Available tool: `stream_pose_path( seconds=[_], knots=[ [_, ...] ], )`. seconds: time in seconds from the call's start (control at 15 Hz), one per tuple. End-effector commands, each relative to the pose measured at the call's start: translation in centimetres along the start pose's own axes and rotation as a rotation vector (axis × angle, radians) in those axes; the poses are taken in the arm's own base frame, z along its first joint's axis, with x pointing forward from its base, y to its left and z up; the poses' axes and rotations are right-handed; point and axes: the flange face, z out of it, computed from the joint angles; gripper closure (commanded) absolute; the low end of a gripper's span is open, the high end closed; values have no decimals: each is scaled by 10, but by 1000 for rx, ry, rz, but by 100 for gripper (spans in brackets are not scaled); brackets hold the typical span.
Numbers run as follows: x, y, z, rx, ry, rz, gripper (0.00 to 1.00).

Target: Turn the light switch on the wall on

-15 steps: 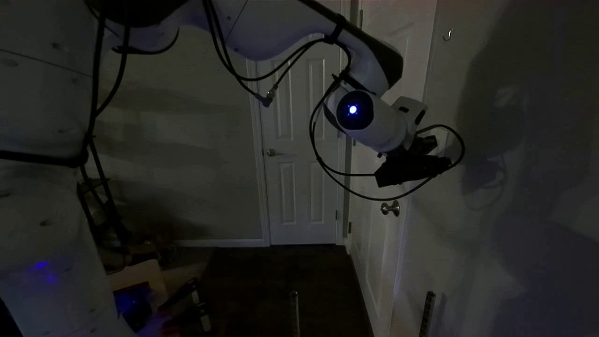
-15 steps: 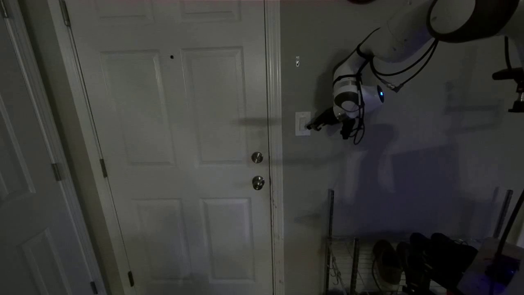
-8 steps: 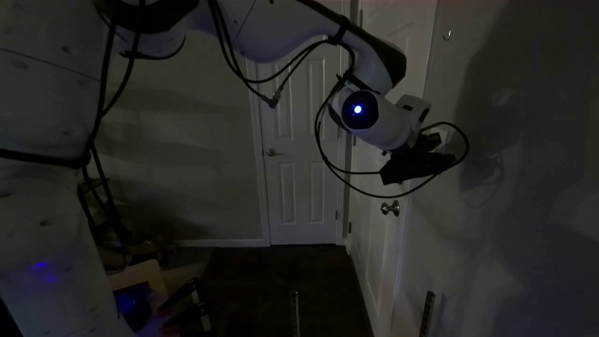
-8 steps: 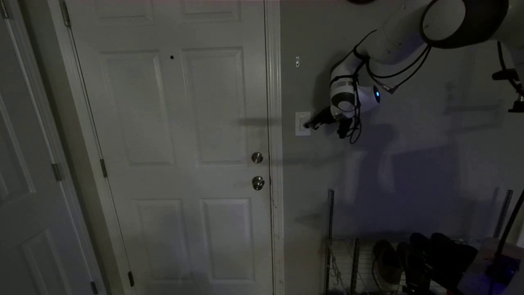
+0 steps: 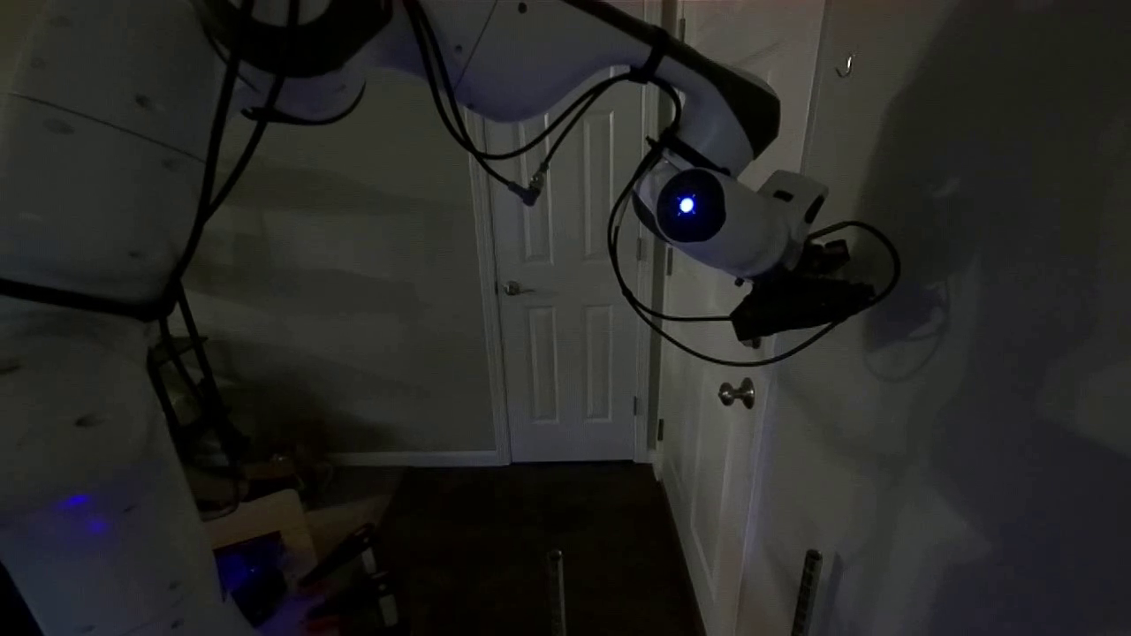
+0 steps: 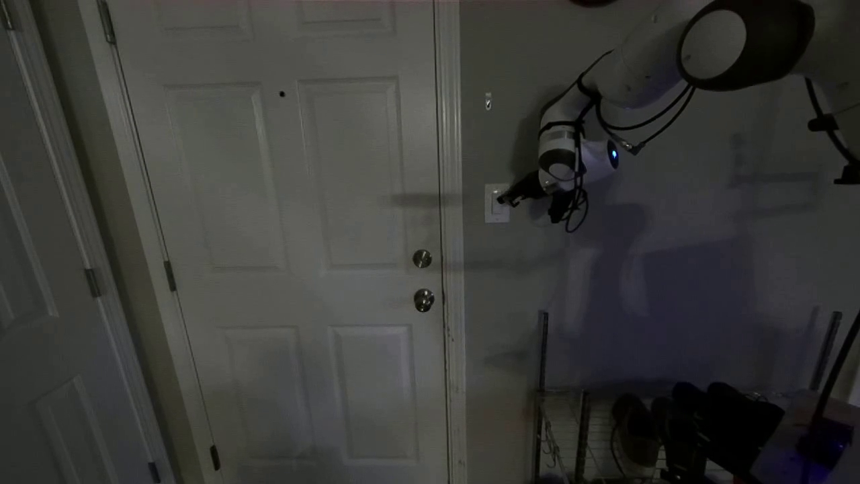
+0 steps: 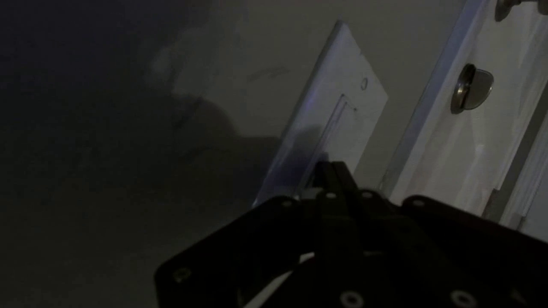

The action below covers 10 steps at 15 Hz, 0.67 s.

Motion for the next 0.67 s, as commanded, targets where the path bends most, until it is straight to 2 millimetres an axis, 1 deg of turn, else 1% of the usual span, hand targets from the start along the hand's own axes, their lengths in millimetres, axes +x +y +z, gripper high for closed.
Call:
stream_pose_path(
  seconds=[0.0, 0.13, 0.2, 0.33, 0.47, 0.6],
  knots=[
    [1, 7, 6, -46, 4, -10, 98],
    [2, 7, 8, -65, 13, -15, 98],
    [12, 15, 12, -71, 19, -19, 98],
    [19, 19, 15, -93, 23, -44, 98],
    [20, 17, 16, -113, 15, -55, 98],
    [14, 10, 16, -124, -3, -43, 98]
  ],
)
